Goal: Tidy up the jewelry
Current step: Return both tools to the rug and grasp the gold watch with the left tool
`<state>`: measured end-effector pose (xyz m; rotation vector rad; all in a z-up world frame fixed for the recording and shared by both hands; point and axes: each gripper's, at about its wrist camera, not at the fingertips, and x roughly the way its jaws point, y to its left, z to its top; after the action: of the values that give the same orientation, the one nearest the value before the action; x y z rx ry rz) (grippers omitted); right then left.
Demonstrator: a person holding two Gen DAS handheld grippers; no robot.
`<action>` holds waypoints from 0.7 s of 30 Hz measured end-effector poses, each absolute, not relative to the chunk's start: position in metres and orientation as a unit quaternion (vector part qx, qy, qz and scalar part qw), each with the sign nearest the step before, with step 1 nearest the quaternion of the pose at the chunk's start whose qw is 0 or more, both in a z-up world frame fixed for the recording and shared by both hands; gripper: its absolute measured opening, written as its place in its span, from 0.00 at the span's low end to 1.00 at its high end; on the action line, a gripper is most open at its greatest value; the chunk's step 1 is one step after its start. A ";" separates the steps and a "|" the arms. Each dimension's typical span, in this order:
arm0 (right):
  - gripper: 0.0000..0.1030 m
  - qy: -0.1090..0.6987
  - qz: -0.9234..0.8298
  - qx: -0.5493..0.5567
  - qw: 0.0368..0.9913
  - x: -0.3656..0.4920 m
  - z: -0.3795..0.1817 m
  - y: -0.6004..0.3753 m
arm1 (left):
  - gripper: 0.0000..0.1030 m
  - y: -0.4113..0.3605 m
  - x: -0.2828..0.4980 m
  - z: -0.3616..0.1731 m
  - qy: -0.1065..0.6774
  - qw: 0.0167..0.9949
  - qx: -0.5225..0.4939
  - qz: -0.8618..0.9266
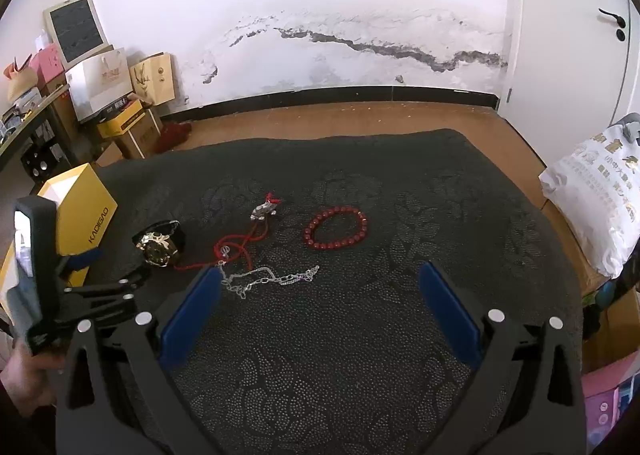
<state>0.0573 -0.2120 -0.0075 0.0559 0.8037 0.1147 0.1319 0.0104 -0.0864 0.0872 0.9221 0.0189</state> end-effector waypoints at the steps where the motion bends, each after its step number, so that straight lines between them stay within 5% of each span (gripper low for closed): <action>1: 0.93 0.393 0.056 0.025 0.918 0.058 -0.008 -0.211 | 0.86 0.009 0.136 -0.091 0.450 0.892 0.039 0.007; 18: 0.93 0.413 0.065 0.021 0.908 0.058 -0.016 -0.214 | 0.86 -0.003 0.181 -0.121 0.450 0.892 0.026 0.030; 20: 0.93 0.413 0.065 0.023 0.908 0.057 -0.016 -0.215 | 0.62 0.000 0.181 -0.120 0.449 0.893 0.008 0.012; 21: 0.93 0.414 0.066 0.023 0.908 0.058 -0.017 -0.215 | 0.62 -0.002 0.181 -0.118 0.450 0.892 0.017 0.024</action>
<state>0.0577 -0.2145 -0.0167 0.0468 0.8537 0.1361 0.1805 -0.0023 -0.1175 0.0354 0.9341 0.0503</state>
